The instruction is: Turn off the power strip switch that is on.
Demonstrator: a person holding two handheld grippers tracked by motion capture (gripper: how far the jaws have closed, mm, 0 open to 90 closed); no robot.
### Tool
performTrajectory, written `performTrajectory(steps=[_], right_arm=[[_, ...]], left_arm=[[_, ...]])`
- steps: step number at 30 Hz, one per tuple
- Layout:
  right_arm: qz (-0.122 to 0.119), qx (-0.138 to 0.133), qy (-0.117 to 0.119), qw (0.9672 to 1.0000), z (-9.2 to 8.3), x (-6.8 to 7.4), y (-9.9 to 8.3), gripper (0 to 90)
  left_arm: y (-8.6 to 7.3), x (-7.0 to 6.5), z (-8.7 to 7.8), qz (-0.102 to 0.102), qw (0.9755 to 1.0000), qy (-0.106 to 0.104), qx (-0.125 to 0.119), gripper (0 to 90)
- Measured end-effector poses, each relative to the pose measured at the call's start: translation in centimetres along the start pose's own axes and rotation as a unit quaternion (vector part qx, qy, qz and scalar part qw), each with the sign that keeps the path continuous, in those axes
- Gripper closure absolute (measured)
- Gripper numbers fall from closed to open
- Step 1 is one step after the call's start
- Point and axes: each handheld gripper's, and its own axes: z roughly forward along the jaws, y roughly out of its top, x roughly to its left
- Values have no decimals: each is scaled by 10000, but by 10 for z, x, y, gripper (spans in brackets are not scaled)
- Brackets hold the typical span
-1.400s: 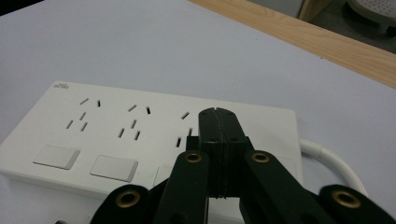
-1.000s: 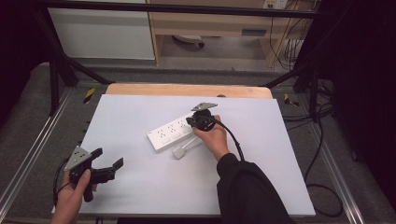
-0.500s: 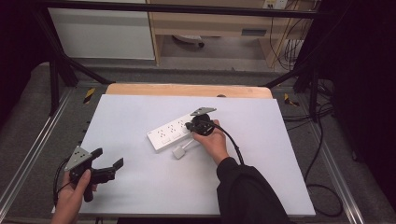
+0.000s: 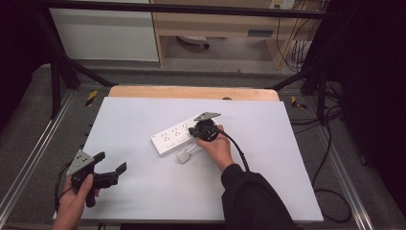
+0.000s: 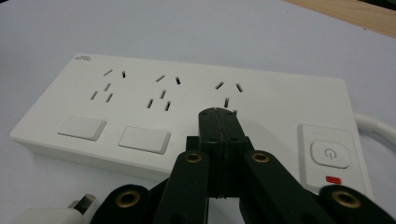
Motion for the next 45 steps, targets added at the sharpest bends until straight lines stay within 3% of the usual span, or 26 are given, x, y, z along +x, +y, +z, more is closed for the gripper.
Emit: performTrajectory(steps=[45], right_arm=[[-52,-70,26,10000,2,10,-3,900]], left_arm=[[0,0,0,9,10000,-1,4,55]])
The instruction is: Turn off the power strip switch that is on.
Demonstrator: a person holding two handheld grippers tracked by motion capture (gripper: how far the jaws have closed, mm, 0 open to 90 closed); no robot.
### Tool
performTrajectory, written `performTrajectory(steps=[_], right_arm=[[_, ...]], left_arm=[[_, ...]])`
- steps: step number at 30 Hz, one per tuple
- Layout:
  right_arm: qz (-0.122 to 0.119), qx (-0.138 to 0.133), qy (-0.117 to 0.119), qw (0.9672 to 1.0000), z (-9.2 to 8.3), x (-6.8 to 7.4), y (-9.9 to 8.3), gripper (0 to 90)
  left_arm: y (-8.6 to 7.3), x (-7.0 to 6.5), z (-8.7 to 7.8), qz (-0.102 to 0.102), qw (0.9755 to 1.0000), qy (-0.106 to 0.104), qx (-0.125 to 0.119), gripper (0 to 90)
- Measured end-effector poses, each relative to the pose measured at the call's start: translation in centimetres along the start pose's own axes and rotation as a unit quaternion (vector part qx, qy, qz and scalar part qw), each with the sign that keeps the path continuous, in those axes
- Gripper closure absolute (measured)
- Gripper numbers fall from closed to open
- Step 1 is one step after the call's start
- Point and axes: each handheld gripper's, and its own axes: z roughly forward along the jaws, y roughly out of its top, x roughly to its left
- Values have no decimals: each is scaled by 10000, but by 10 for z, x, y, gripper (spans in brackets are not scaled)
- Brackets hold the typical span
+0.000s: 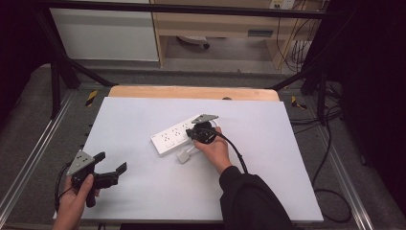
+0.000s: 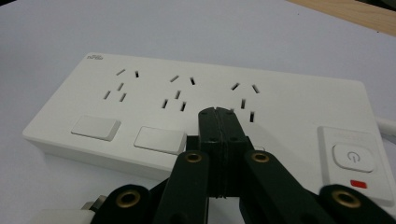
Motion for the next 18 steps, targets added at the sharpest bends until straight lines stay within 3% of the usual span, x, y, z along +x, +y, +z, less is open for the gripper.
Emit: performTrajectory(steps=[18], right_arm=[[-32,-3,-21,10000,0,0,0,900]], left_arm=[[0,0,0,-7,10000,5,1,55]])
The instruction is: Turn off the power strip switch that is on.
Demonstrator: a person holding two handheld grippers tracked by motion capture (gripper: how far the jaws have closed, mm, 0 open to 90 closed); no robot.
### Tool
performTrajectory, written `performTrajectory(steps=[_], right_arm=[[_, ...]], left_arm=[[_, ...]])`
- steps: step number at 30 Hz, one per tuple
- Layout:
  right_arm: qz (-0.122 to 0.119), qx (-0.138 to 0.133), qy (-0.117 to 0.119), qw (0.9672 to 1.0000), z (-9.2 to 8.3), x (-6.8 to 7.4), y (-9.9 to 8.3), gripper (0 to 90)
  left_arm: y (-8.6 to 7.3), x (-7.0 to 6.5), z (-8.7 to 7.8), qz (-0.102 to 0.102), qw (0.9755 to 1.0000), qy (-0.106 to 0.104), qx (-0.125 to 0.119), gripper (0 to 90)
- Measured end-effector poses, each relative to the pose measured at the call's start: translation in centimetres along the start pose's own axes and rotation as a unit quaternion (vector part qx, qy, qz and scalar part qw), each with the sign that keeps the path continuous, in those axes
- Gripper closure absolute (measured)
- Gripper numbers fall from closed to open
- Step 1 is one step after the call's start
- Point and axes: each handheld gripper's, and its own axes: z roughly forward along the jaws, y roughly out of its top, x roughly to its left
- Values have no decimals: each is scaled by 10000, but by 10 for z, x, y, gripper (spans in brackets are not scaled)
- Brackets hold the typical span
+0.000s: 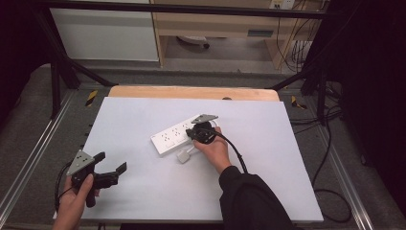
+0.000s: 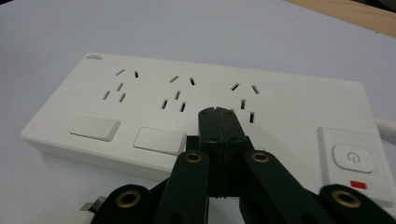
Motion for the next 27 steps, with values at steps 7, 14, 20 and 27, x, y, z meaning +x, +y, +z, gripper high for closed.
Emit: performTrajectory(steps=[7,14,20,27], right_arm=[[32,-38,4,10000,0,0,-1,900],[25,-56,-13,10000,0,1,-2,900],[-21,-73,41,10000,3,4,-4,900],[-10,-56,21,10000,6,6,-2,900]], left_arm=[[0,0,0,0,10000,-2,0,55],[0,0,0,3,10000,-2,0,55],[0,0,0,3,10000,-2,2,55],[0,1,-1,-1,10000,-5,-17,55]])
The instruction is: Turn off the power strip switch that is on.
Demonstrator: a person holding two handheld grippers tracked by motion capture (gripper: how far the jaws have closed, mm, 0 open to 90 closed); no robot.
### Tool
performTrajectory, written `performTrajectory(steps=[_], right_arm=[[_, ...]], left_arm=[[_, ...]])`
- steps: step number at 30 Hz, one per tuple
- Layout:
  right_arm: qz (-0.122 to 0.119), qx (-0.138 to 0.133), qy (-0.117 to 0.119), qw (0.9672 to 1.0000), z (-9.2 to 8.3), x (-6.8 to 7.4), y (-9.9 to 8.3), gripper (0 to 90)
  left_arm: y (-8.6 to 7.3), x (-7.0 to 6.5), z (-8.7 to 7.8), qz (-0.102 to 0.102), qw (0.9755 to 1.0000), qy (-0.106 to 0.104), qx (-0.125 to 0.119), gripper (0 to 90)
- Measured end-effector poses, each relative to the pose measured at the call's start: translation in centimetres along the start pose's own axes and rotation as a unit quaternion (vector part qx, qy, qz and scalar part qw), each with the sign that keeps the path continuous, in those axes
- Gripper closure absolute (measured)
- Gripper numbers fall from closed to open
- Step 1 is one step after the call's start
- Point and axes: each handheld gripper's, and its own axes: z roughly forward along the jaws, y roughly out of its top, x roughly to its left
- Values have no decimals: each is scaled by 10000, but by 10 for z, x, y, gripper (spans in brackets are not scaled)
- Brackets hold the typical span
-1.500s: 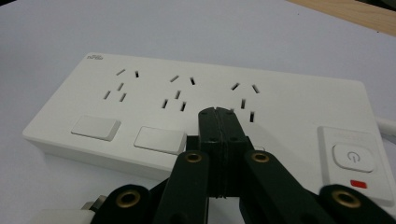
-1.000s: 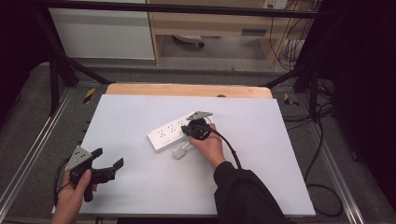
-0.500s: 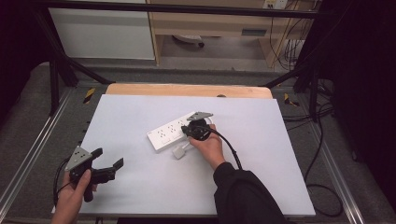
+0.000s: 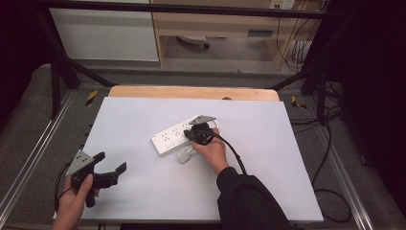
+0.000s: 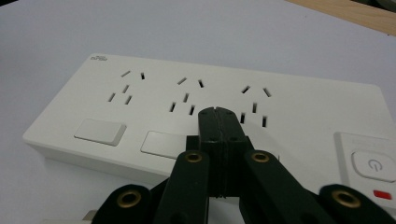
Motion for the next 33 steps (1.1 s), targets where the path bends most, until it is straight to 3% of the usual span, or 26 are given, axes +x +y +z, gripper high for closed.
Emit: performTrajectory(steps=[33], right_arm=[[14,-46,-17,10000,-11,-4,9,900]], left_arm=[[0,0,0,17,10000,-5,3,55]])
